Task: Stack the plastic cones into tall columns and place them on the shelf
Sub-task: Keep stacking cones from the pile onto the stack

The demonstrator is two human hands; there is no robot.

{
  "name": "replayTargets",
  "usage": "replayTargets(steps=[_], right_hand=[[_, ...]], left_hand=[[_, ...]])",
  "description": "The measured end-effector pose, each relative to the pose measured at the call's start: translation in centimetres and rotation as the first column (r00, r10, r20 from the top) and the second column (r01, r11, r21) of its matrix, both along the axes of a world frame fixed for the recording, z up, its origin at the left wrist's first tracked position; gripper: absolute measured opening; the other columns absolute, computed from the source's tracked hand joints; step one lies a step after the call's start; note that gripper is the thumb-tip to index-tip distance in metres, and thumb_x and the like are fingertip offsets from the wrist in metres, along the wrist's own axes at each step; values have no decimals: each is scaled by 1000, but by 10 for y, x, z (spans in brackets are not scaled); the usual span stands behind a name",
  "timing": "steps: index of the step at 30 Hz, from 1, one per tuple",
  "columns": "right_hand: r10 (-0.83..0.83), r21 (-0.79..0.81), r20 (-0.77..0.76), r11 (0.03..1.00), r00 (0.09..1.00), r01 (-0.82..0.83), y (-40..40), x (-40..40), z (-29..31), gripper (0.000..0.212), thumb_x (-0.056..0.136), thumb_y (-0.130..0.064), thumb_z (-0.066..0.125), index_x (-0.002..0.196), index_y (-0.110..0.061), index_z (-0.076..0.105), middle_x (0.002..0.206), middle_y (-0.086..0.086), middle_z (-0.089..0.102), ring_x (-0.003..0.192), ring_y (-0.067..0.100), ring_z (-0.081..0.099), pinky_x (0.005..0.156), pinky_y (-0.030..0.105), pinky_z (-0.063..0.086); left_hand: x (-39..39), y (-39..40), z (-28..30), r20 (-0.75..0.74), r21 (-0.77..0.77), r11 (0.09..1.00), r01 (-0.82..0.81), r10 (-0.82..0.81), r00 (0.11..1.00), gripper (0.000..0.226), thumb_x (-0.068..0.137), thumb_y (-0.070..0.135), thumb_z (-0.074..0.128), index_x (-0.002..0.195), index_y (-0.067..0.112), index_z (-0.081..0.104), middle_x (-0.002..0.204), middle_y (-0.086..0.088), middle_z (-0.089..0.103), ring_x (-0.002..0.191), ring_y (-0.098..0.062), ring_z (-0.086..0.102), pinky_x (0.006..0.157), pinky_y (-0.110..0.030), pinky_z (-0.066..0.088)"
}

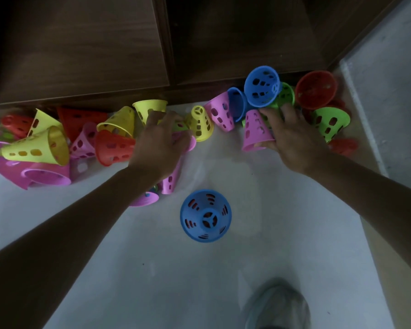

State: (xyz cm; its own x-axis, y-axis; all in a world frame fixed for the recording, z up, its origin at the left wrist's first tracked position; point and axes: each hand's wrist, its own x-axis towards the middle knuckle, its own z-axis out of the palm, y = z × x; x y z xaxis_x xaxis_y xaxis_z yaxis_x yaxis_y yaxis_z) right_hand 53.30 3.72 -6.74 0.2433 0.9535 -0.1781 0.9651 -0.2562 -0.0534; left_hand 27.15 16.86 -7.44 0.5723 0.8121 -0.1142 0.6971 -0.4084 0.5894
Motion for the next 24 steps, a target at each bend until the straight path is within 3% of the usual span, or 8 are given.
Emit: replayTargets(steps=[4,8,14,15,17,19,21,24], right_hand=[[25,-16,0,1000,1000,-25,-3,2,2,81,85,-48,68,149,-14,32,127,21,45,116,43,50,88,56,52],[2,-22,-70,1000,998,-4,-10,-2,9,92,81,-73,26,148,-11,37,130,20,48,115,42,53,89,54,51],[-67,37,-218,996,974,77,-29,-22,15,93,81,-75,22,142,-8,44,120,18,49,105,39,56,82,48,53],[-86,56,-255,993,963,104,-33,-28,18,92,81,-74,23,139,-8,47,115,16,49,98,37,56,78,45,52],[-117,100,-334,982,935,159,-40,-39,24,87,83,-74,23,133,-8,50,107,9,46,88,28,53,74,37,46],[-124,155,-413,967,902,203,-46,-50,30,78,93,-70,22,132,-10,52,105,2,42,87,18,47,73,32,40],[-122,196,-502,948,856,251,-50,-60,34,72,95,-68,27,133,-14,54,108,0,44,92,15,49,75,31,41],[-124,227,-642,912,757,342,-60,-77,43,66,95,-70,27,132,-23,55,113,5,53,101,22,59,74,46,57]], left_hand=[[-2,-1,1,13,-73,996,-41,42,999,36,98,34,57,131,18,54,136,-13,47,115,-23,48,88,-36,49],[-7,-4,10,68,-147,985,-95,106,992,31,101,31,55,130,21,54,131,-8,48,113,-21,48,89,-41,54],[-15,-17,32,196,-166,982,-86,119,973,30,102,23,54,131,21,57,125,1,47,108,-12,50,76,-8,42],[-18,-20,35,231,-187,979,-76,119,966,31,101,26,54,132,23,56,127,1,48,108,-12,53,82,-11,47],[-24,-25,45,313,-266,963,-49,135,940,37,95,36,54,132,32,54,133,1,48,111,-16,60,90,-36,58],[-30,-32,57,374,-322,947,-12,139,917,43,91,45,55,133,41,50,137,0,50,114,-22,64,90,-48,59],[-33,-39,68,457,-351,936,22,151,876,45,95,36,58,139,37,45,137,-1,54,114,-23,66,92,-47,58],[-39,-57,85,566,-395,915,85,169,807,48,102,11,55,145,22,39,135,-1,58,114,-18,68,93,-37,59]])
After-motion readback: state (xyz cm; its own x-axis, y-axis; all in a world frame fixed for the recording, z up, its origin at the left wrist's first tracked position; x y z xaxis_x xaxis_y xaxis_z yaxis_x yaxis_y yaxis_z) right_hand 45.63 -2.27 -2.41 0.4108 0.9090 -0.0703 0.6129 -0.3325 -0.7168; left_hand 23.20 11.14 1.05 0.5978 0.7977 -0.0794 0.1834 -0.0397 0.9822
